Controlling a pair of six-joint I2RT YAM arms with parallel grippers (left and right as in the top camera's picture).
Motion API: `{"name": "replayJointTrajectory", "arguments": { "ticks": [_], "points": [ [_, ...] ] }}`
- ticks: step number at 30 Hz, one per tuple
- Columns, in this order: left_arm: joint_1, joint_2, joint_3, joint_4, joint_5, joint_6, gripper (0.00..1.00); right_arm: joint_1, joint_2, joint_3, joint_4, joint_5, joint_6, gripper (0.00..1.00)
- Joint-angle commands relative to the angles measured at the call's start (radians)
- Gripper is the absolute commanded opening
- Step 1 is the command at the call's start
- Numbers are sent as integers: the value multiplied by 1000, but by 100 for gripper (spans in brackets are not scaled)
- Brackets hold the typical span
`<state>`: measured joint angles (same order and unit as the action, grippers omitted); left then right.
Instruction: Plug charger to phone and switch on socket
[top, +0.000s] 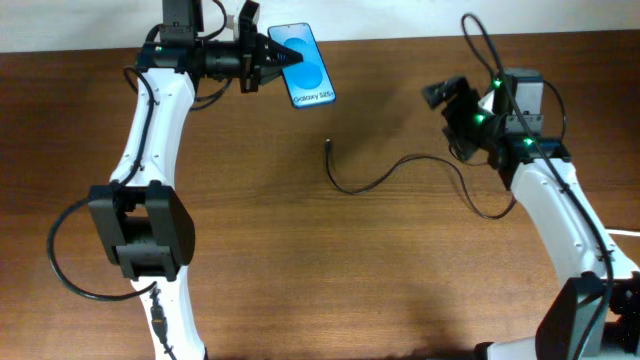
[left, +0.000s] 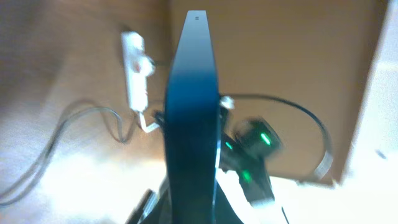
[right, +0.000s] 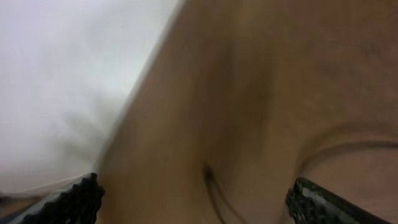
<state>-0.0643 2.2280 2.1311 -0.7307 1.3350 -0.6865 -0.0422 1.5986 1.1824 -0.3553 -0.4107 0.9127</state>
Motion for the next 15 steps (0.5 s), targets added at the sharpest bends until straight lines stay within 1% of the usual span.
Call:
{"name": "replayJointTrajectory", "arguments": {
  "ticks": [1, 2, 3, 4, 9, 11, 13, 15],
  "points": [
    [43, -2, 10, -47, 239, 169, 0, -64, -3, 8, -77, -99, -185, 96],
    [55, -2, 10, -58, 239, 178, 0, -73, -3, 8, -76, -131, -229, 91],
    [65, -2, 10, -57, 239, 181, 0, -78, -3, 8, -74, -159, -256, 84],
    [77, -2, 10, -58, 232, 181, 0, -77, -3, 8, -76, -176, -255, 78],
    [124, -2, 10, -58, 211, 180, 0, -14, -3, 14, -79, -203, -277, 73],
    [141, -2, 10, -58, 211, 179, 0, 26, -1, 34, -107, -164, -291, 71],
    [161, -2, 10, -74, 211, 179, 0, 80, 18, 95, -180, -77, -315, 69],
    [171, -2, 10, -79, 210, 179, 0, 104, 49, 146, -219, -67, -331, 66]
  ]
}}
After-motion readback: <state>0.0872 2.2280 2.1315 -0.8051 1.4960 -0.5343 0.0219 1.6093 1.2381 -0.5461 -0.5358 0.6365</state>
